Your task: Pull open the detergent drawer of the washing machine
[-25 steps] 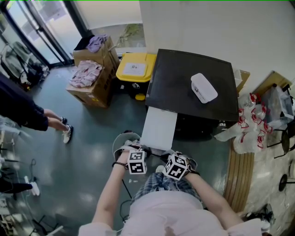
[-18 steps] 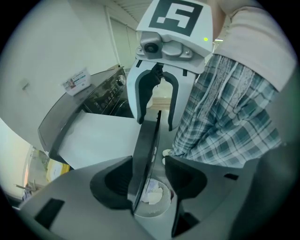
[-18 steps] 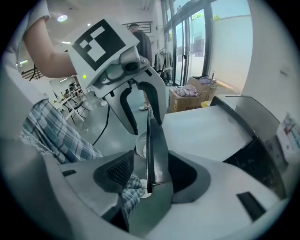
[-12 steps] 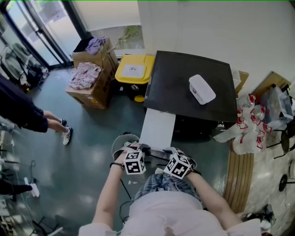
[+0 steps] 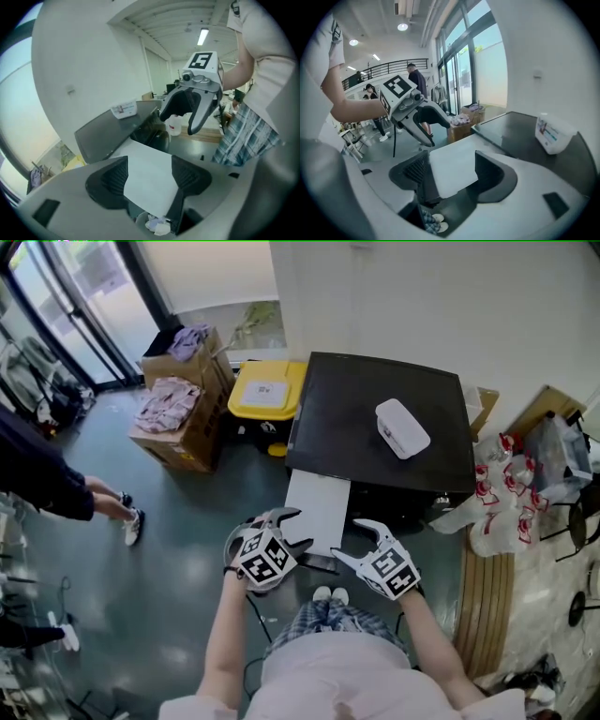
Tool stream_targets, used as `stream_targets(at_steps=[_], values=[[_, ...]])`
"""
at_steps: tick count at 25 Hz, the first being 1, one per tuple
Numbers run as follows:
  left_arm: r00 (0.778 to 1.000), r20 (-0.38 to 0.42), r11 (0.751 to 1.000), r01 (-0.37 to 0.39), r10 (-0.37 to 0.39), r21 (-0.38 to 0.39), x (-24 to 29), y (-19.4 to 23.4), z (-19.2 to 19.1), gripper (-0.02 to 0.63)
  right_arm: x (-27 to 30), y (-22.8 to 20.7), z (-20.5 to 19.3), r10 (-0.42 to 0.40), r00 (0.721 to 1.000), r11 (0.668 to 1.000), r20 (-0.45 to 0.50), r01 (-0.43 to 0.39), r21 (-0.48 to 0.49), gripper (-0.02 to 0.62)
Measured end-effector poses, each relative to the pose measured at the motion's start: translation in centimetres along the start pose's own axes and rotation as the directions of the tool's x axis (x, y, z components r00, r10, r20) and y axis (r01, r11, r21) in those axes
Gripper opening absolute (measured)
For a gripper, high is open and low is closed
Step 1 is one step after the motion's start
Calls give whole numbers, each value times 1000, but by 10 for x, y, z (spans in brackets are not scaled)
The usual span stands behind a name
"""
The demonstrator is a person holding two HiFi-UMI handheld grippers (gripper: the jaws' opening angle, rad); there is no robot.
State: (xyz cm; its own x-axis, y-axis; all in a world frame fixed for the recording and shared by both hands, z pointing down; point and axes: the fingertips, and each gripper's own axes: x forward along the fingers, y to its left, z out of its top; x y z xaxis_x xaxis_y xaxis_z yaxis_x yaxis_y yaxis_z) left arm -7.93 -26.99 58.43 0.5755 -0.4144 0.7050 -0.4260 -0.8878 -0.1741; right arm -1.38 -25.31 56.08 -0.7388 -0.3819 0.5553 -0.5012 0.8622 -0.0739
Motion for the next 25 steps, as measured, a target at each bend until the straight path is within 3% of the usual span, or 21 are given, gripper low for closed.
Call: stream_targets(at_steps=[3,6,11,15,19,21,25], values=[[990,100,993,-98,104,-68,-6,28,32,298,-28,-35,25,-114,985,993,126,109,46,297],[957,207,972,-175,205,-157,-17,52,64,214,-59,-67,41,-222,949,974,225,203,103,248],[854,359,917,-287,376,-277,-48,82,114,88,-117,-109,62,-400,844,916,358,356,186,152],[771,432,877,-347,469,-332,-68,96,141,54,-161,-131,70,-508,740,861,441,442,250,67],[714,468,842,-342,522,-417,-78,106,147,38,-193,-140,76,-551,663,833,506,470,291,34],[700,471,829,-333,537,-450,-79,109,145,32,-203,-144,74,-585,635,809,504,503,304,20],[701,472,829,-329,535,-452,-79,108,147,26,-216,-149,70,-633,598,770,492,549,325,17]])
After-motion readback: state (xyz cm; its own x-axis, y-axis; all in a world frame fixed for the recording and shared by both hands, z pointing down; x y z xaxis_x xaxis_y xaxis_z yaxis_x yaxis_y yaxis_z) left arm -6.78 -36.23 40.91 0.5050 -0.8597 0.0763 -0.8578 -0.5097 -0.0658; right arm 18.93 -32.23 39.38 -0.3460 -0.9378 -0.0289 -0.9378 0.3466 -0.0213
